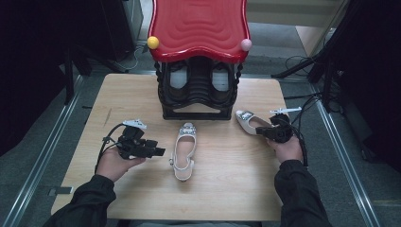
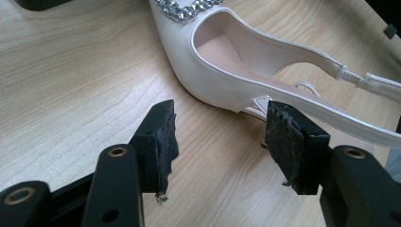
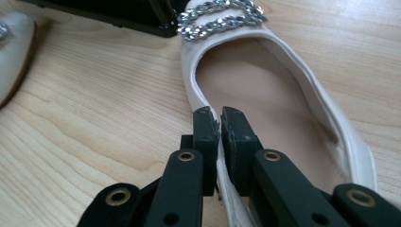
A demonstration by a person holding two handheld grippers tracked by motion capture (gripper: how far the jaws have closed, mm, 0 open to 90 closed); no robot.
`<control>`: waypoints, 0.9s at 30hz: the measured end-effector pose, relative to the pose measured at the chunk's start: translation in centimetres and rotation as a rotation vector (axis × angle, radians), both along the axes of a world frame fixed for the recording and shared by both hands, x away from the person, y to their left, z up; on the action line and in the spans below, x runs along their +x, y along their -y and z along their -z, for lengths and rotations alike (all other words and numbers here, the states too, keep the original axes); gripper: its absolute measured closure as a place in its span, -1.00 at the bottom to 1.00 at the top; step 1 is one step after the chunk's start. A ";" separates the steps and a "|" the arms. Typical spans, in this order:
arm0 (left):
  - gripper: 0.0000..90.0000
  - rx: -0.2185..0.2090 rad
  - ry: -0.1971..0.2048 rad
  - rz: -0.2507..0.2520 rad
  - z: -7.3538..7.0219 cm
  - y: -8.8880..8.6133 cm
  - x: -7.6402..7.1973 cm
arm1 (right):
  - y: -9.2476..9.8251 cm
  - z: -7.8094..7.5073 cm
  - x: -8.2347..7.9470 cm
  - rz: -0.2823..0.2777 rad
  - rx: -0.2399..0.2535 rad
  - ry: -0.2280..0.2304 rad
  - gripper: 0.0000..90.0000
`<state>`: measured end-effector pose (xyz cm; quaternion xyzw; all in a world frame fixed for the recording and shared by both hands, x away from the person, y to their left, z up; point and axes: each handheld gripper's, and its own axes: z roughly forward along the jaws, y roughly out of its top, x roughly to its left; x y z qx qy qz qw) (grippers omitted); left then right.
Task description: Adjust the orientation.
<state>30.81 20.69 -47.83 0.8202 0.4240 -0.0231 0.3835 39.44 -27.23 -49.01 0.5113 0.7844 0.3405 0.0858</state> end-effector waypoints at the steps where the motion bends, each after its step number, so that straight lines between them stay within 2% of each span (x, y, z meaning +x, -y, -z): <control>1: -0.05 0.000 0.001 0.000 0.0 0.0 0.1 | 0.1 -0.2 -0.1 0.001 0.007 0.007 0.96; 4: -0.08 -0.006 -0.002 -0.005 0.0 0.0 0.2 | 0.3 -0.8 -0.4 0.011 0.040 0.015 0.97; 8: -0.11 -0.011 -0.002 0.000 -0.1 0.1 0.3 | 0.5 -1.4 -0.8 0.013 0.045 0.025 0.97; 14: -0.11 -0.018 0.002 0.006 -0.1 0.2 0.5 | 0.8 -2.3 -1.7 0.022 0.091 0.021 0.97; 22: -0.11 -0.014 -0.005 0.012 -0.1 0.5 0.8 | 0.1 -3.6 -3.0 0.002 0.134 0.029 0.97; 27: -0.12 -0.015 -0.008 0.012 -0.1 0.6 0.9 | -0.9 -4.1 -4.2 -0.029 0.139 0.020 0.97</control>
